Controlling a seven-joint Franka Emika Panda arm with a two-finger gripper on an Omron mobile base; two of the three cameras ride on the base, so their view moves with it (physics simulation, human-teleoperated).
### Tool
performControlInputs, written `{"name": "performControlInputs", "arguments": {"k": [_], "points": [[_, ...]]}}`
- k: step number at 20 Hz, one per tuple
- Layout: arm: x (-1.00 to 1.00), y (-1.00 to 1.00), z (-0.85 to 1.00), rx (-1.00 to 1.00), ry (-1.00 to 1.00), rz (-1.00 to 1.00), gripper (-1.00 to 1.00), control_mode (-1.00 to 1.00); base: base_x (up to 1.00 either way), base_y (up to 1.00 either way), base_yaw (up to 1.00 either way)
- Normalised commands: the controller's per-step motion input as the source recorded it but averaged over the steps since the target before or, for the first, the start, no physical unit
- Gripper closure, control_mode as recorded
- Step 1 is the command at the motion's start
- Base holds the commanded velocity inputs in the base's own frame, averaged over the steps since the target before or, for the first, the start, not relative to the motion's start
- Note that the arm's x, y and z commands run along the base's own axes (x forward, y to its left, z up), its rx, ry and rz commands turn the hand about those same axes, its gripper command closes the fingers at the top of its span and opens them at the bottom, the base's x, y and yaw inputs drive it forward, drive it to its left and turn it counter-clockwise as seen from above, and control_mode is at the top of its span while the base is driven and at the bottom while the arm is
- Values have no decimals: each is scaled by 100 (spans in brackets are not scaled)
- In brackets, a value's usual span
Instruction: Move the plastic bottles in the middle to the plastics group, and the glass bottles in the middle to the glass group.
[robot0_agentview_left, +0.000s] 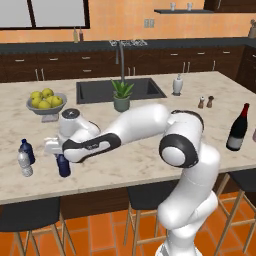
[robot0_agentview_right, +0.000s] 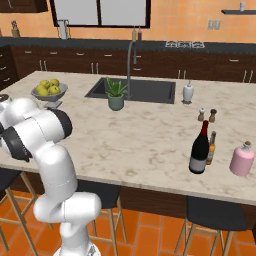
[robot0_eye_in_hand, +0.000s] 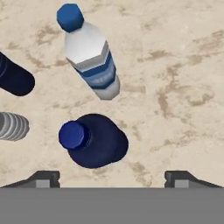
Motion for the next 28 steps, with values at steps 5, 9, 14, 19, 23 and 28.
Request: {"name": "performControlInputs", "arguments": {"k": [5, 9, 14, 19, 23, 28], "points": [[-6, -14, 59, 15, 0, 4, -100, -100, 0, 0, 0], [-20, -76, 28, 0, -1, 6, -100, -100, 0, 0, 0], [-16, -98, 7, 0, -1, 6, -100, -100, 0, 0, 0], [-25, -100, 0, 0, -2, 7, -100, -100, 0, 0, 0], [-39, -100, 8, -8, 0, 4, -100, -100, 0, 0, 0], [-61, -86, 14, -17, 0, 6, -100, -100, 0, 0, 0]]}}
